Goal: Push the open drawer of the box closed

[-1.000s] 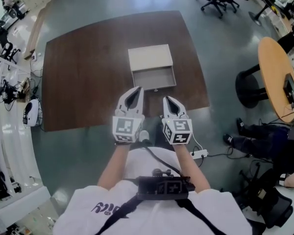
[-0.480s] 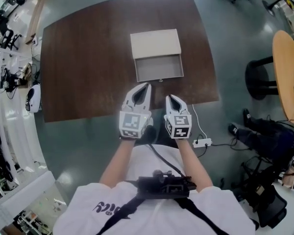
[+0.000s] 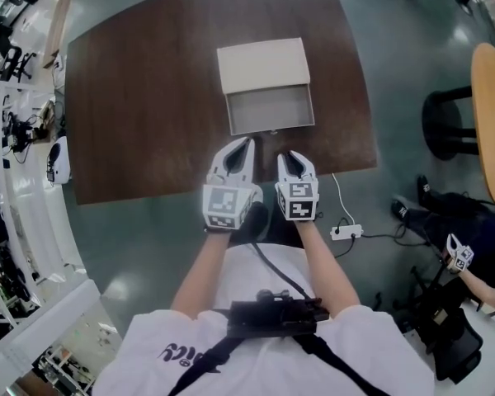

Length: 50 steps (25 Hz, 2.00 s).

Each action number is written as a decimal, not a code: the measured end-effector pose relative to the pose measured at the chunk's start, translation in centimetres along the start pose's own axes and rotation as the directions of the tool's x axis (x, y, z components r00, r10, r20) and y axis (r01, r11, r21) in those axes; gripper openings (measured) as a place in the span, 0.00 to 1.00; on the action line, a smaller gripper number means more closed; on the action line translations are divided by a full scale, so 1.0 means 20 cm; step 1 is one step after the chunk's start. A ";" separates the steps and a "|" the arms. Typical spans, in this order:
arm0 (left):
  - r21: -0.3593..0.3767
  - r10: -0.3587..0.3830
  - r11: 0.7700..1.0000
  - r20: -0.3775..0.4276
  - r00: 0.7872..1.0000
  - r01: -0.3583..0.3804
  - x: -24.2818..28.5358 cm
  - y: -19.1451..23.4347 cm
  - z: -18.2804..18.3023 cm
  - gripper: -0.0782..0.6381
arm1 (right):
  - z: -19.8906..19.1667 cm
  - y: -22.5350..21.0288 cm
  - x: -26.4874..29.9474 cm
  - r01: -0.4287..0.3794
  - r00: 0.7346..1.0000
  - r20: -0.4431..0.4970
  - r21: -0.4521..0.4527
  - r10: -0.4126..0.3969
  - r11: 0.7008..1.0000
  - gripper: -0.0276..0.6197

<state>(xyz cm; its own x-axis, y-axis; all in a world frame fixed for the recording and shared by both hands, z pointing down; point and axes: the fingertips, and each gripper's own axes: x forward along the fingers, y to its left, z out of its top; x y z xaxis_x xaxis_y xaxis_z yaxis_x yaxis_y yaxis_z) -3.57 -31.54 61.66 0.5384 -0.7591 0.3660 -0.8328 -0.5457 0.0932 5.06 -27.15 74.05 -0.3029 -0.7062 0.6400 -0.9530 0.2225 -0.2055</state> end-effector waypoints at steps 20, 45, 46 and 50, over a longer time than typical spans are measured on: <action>-0.053 0.076 0.995 -0.047 0.996 -0.079 0.12 0.09 -0.11 0.10 | 0.00 -0.03 0.34 -0.030 0.996 -0.086 -0.034 0.027 0.999 0.17; -0.133 0.145 0.981 0.009 0.989 -0.142 0.17 0.28 0.07 0.10 | 0.09 -0.02 0.33 -0.056 0.990 -0.131 -0.062 0.048 0.997 0.16; -0.137 0.152 0.979 0.015 0.988 -0.149 0.16 0.29 0.08 0.10 | 0.10 -0.02 0.33 -0.057 0.990 -0.135 -0.064 0.048 0.996 0.16; -0.150 0.176 0.974 0.034 0.984 -0.169 0.16 0.33 0.09 0.10 | 0.12 -0.02 0.36 -0.066 0.989 -0.139 -0.078 0.055 0.995 0.16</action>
<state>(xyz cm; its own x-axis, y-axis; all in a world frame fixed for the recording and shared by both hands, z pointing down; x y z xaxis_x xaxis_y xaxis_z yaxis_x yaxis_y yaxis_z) -7.14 -38.15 61.76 0.3878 -0.8546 0.3452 -0.9215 -0.3504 0.1678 3.23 -33.98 76.95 -0.3521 -0.5930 0.7242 -0.9282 0.3205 -0.1888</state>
